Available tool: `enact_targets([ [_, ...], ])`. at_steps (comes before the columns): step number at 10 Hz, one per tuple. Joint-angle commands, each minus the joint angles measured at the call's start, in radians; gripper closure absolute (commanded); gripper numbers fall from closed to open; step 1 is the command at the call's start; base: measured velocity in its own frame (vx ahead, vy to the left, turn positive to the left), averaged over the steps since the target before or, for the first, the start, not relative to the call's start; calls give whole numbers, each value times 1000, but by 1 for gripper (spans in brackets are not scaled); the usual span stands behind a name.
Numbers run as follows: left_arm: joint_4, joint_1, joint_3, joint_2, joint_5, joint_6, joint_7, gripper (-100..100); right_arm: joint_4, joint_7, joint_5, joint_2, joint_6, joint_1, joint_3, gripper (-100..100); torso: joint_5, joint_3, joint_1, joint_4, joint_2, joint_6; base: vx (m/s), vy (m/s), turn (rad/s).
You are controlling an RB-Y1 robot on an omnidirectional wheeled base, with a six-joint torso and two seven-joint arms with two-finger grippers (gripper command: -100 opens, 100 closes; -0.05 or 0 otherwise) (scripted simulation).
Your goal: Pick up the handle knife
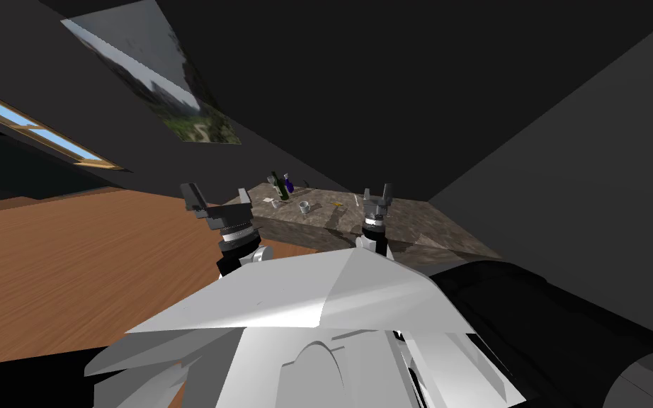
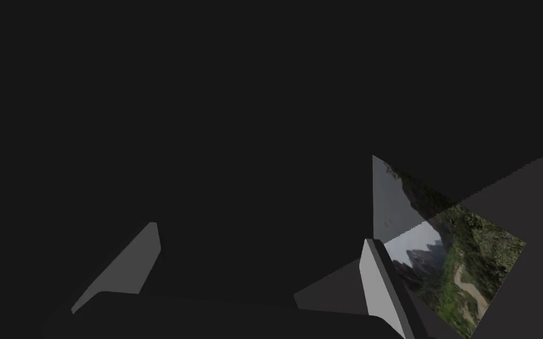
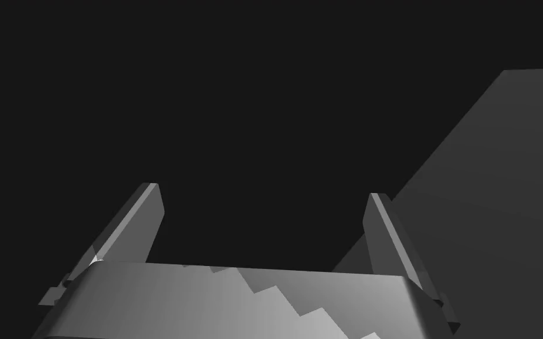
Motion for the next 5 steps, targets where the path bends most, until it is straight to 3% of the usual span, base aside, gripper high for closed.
enact_targets([
  [1, 0, 0, 0, 0, 0, 0, 0, 0, 11, 0, 15, -45, -9, -1, -11, -100, 0, 0, 0, 0, 0, 0, -90, 37, -45],
  [3, 0, 0, 0, 0, 0, 0, 0, 0, 30, -1, 39, -96, -21, -5, -31, -100, 1, 4, 3, 2, 7, 0, -102, 63, -31],
  [5, 0, 0, 0, 0, 0, 0, 0, 0, 59, -1, 73, -155, -34, -13, -64, -100, 1, 2, 3, 1, 4, 0, -33, 56, 5],
])
